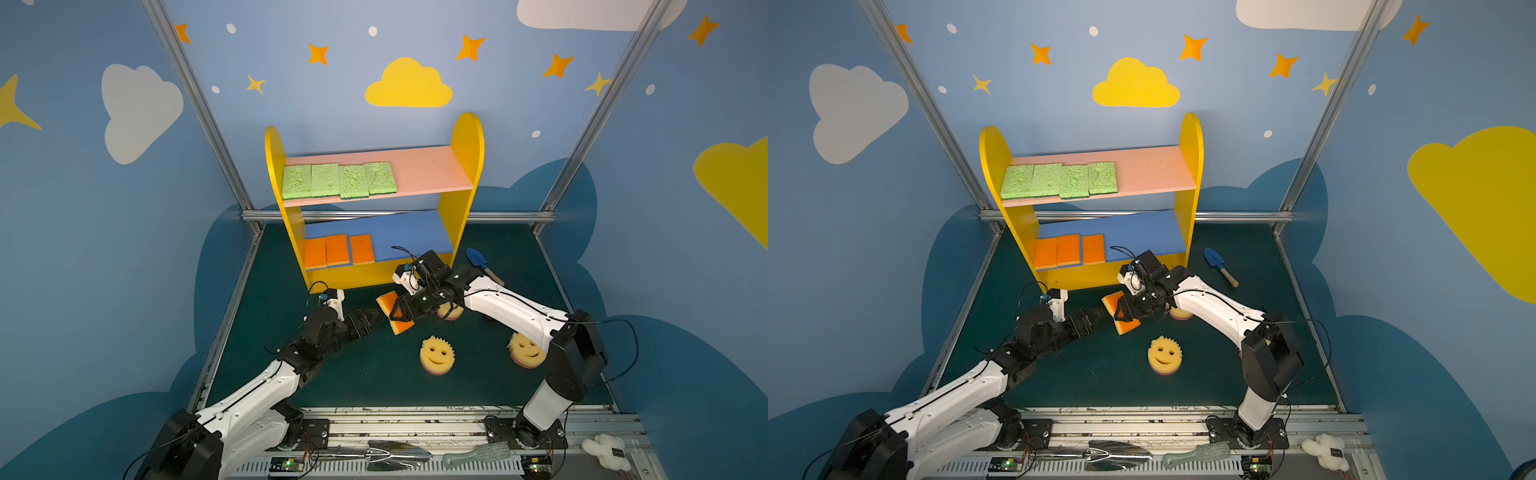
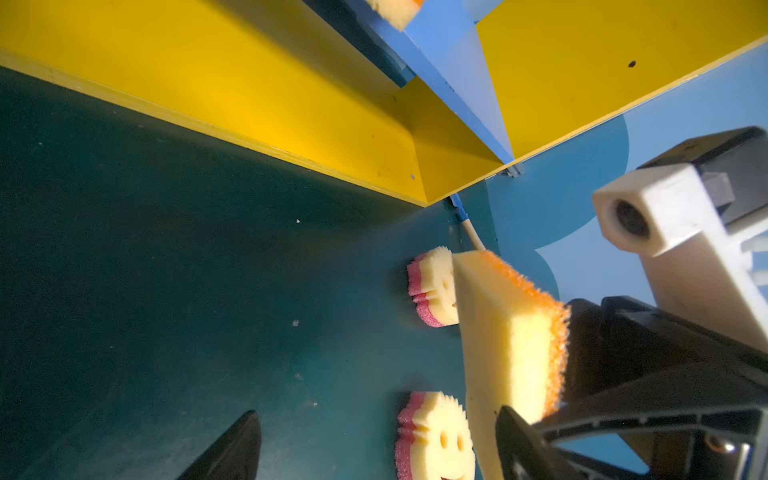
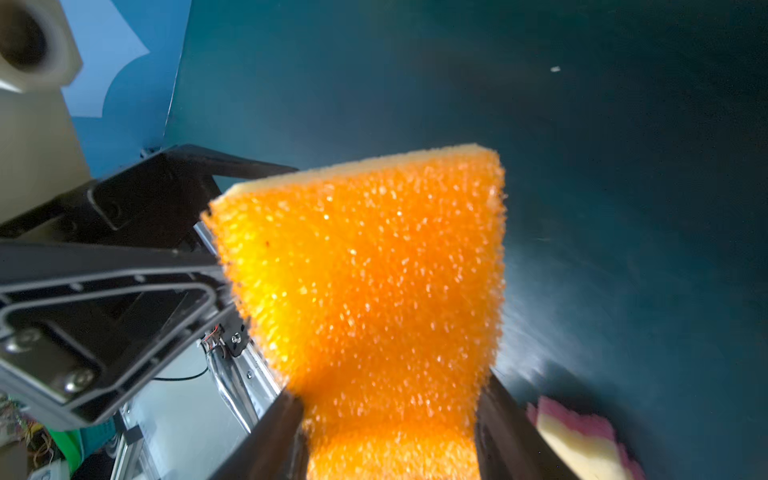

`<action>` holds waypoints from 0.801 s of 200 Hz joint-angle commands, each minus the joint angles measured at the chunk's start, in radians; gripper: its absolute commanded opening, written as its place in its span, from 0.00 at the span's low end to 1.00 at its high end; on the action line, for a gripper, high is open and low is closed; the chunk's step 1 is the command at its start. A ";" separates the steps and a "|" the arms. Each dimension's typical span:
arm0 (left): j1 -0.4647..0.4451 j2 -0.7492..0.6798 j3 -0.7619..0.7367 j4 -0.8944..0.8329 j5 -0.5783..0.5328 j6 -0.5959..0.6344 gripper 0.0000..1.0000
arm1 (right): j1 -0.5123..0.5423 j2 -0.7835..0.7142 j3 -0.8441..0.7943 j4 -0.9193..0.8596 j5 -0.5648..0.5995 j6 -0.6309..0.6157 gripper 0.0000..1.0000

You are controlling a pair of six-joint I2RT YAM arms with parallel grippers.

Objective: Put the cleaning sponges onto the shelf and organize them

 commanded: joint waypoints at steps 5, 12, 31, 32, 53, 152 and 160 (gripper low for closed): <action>0.005 0.008 0.031 0.024 -0.030 0.002 0.80 | 0.022 0.034 0.030 0.001 0.010 0.001 0.56; 0.006 0.011 0.032 0.025 -0.035 0.002 0.80 | 0.025 0.039 0.032 0.002 0.011 0.000 0.56; 0.006 0.017 0.038 0.027 -0.039 0.003 0.78 | 0.033 0.054 0.040 0.000 0.011 -0.002 0.55; 0.006 0.018 0.038 0.028 -0.040 0.002 0.78 | 0.033 0.054 0.040 0.000 0.011 -0.002 0.55; 0.008 0.032 0.037 0.039 -0.038 -0.001 0.77 | 0.041 0.062 0.046 0.005 0.006 -0.004 0.56; 0.014 0.102 0.057 0.096 -0.025 -0.027 0.64 | 0.066 0.100 0.050 0.036 -0.031 -0.020 0.56; 0.014 0.099 0.056 0.096 -0.025 -0.029 0.64 | 0.065 0.104 0.051 0.032 -0.026 -0.019 0.55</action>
